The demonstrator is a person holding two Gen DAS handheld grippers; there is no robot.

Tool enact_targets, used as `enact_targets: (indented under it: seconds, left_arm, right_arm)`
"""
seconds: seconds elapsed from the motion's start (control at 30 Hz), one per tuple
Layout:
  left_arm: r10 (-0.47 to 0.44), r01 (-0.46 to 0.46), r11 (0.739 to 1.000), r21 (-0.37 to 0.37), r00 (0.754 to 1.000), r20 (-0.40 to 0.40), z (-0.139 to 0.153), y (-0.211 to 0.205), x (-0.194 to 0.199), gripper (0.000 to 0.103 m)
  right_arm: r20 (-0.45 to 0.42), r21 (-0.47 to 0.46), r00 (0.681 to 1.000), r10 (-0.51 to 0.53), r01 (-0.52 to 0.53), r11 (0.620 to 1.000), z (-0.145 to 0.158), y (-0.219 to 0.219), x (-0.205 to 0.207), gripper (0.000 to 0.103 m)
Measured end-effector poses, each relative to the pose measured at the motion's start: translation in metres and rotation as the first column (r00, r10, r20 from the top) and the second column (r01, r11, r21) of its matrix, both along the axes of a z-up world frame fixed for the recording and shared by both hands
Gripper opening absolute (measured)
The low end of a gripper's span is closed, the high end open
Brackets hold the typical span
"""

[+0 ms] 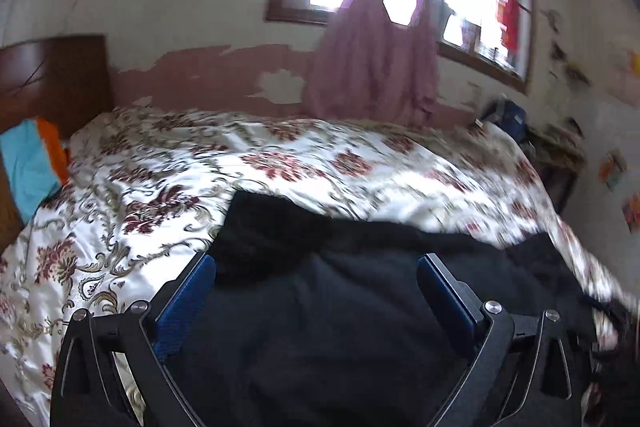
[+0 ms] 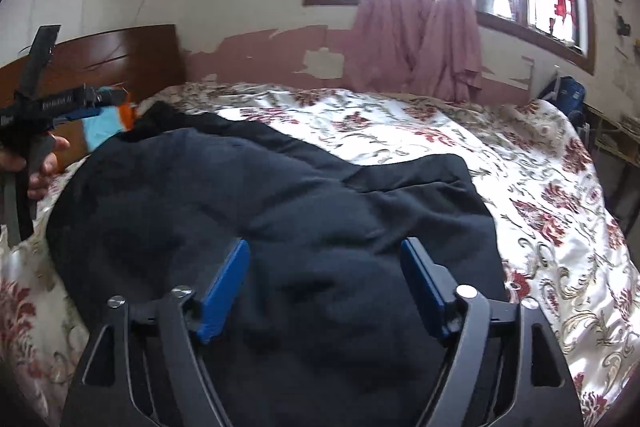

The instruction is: Fold large clothes

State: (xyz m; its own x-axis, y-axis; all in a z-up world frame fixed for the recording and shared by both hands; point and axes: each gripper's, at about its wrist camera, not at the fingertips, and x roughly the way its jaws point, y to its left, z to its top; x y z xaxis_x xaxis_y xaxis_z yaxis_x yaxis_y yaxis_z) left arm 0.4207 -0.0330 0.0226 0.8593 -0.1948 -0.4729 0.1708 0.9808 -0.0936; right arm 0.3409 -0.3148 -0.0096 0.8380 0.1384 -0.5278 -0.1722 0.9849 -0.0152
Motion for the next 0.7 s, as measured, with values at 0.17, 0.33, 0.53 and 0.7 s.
enact_targets:
  seconds: [0.17, 0.33, 0.53, 0.7]
  left_arm:
    - [-0.15, 0.153, 0.984, 0.095, 0.988, -0.044, -0.036, -0.026, -0.041, 0.101]
    - [-0.204, 0.213, 0.956, 0.201, 0.977, -0.063, -0.064, -0.053, -0.042, 0.103]
    - [-0.112, 0.126, 0.974, 0.19, 0.99, -0.081, -0.061, -0.052, 0.003, 0.103]
    - [0.004, 0.016, 0.974, 0.225, 0.996, -0.088, -0.056, -0.044, 0.046, 0.103]
  right_arm:
    - [-0.056, -0.017, 0.994, 0.09, -0.091, 0.996, -0.01, 0.019, -0.003, 0.077]
    - [-0.07, -0.068, 0.994, 0.078, -0.083, 0.994, -0.018, 0.03, 0.019, 0.08]
    - [-0.117, -0.075, 0.993, 0.031, -0.04, 0.996, -0.016, 0.022, 0.071, 0.081]
    - [-0.15, -0.074, 0.988, -0.02, 0.009, 0.997, -0.02, 0.01, 0.115, 0.082]
